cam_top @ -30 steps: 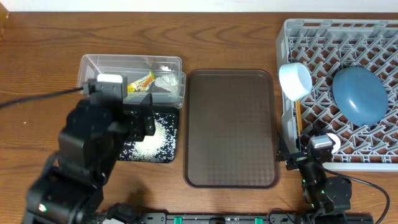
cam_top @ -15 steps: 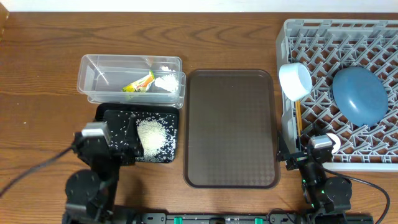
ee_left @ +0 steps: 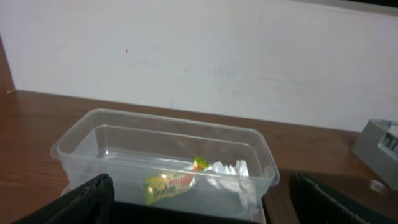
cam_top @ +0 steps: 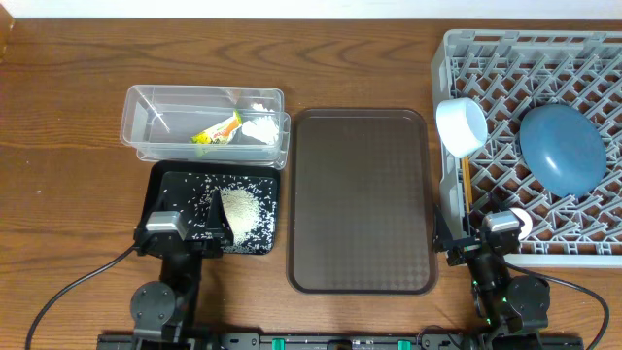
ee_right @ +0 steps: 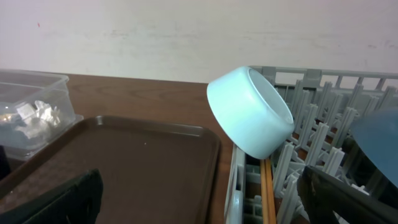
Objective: Sort waste into correct bins and load items into the dishwasher rack
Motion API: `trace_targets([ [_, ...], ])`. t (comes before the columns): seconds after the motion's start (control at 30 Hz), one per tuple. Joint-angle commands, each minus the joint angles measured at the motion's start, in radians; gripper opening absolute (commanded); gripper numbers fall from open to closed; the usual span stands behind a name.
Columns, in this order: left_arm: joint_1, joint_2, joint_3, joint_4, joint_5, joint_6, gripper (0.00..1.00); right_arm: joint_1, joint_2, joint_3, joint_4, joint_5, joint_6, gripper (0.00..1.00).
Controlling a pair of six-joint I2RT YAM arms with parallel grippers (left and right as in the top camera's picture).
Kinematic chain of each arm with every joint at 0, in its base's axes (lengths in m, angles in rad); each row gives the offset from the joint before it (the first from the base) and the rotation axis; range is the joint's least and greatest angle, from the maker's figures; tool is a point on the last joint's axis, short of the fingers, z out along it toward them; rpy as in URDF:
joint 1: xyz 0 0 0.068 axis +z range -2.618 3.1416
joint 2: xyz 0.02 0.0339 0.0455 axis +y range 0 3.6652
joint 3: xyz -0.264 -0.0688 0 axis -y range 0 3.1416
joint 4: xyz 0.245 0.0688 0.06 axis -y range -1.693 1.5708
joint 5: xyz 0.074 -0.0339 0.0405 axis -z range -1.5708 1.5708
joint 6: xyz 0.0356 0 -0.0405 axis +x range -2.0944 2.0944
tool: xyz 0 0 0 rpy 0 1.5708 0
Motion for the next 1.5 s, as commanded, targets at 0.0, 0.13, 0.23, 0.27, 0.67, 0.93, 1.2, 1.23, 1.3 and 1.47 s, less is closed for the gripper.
trace_targets([
  [0.0, 0.005, -0.011, -0.071, 0.052, 0.016, 0.013, 0.91, -0.003, -0.004, -0.004, -0.001, 0.003, 0.002, 0.99],
  [0.13, 0.005, -0.011, -0.13, 0.056, 0.016, 0.013, 0.92, -0.003, -0.004, -0.004, -0.001, 0.003, 0.001, 0.99],
  [0.23, 0.005, -0.011, -0.13, 0.04, 0.016, 0.013, 0.92, -0.003, -0.004, -0.004, -0.001, 0.003, 0.002, 0.99],
  [0.27, 0.005, -0.011, -0.13, 0.039, 0.016, 0.013, 0.92, -0.003, -0.004, -0.004, -0.001, 0.003, 0.001, 0.99],
  [0.67, 0.005, -0.007, -0.13, -0.042, 0.016, 0.013, 0.92, -0.003, -0.004, -0.004, -0.001, 0.003, 0.001, 0.99],
  [0.93, 0.005, -0.002, -0.13, -0.042, 0.016, 0.013, 0.92, -0.003, -0.004, -0.003, -0.001, 0.003, 0.001, 0.99],
  [1.2, 0.005, -0.002, -0.13, -0.042, 0.016, 0.013, 0.92, -0.003, -0.004, -0.004, -0.001, 0.003, 0.001, 0.99],
  [1.23, 0.005, -0.002, -0.13, -0.042, 0.016, 0.013, 0.92, -0.003, -0.004, -0.004, -0.001, 0.003, 0.002, 0.99],
  [1.3, 0.005, -0.002, -0.13, -0.042, 0.016, 0.013, 0.92, -0.003, -0.004, -0.004, -0.001, 0.003, 0.001, 0.99],
  [1.47, 0.005, -0.002, -0.13, -0.042, 0.016, 0.013, 0.92, -0.003, -0.004, -0.004, -0.001, 0.003, 0.001, 0.99],
])
